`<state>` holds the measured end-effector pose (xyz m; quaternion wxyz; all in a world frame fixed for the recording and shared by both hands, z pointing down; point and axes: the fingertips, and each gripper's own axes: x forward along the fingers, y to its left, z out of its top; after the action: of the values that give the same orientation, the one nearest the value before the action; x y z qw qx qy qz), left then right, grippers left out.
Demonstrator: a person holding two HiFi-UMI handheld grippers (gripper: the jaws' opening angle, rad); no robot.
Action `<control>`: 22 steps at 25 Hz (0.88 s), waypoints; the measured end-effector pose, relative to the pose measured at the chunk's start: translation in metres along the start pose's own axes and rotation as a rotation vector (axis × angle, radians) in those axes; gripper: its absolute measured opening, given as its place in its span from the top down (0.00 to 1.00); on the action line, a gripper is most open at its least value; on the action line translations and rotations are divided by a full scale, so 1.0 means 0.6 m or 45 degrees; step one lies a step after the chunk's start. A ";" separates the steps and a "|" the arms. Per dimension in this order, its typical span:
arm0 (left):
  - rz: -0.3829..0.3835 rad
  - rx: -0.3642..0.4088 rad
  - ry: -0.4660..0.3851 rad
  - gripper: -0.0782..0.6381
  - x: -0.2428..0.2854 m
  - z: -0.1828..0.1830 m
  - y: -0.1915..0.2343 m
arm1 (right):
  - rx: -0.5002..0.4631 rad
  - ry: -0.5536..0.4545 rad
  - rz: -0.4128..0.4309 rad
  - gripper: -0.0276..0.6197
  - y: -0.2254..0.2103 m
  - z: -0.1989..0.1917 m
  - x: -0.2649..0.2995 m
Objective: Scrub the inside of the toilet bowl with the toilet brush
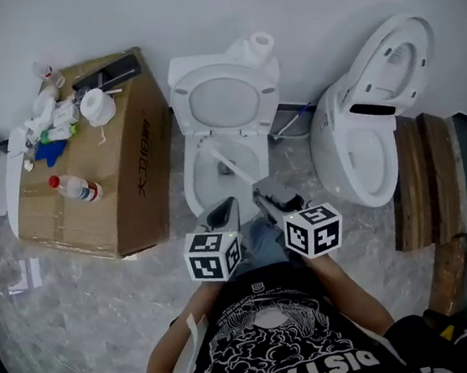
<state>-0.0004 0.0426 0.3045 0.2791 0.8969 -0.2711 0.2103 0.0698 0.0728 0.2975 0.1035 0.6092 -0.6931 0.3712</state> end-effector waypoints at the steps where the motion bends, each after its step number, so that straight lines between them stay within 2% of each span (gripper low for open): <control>1: 0.004 0.008 -0.014 0.90 -0.002 0.005 -0.005 | -0.018 -0.015 -0.003 0.71 0.003 0.005 -0.005; 10: -0.014 0.053 -0.011 0.90 -0.008 -0.010 -0.038 | -0.045 -0.025 -0.038 0.71 0.007 -0.014 -0.024; 22: -0.050 0.049 -0.014 0.90 -0.016 -0.011 -0.046 | -0.022 -0.037 -0.026 0.70 0.018 -0.019 -0.026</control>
<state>0.0077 0.0694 0.2936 0.2642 0.9084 -0.2510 0.2051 0.0598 0.0921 0.2920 0.1023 0.6207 -0.6915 0.3551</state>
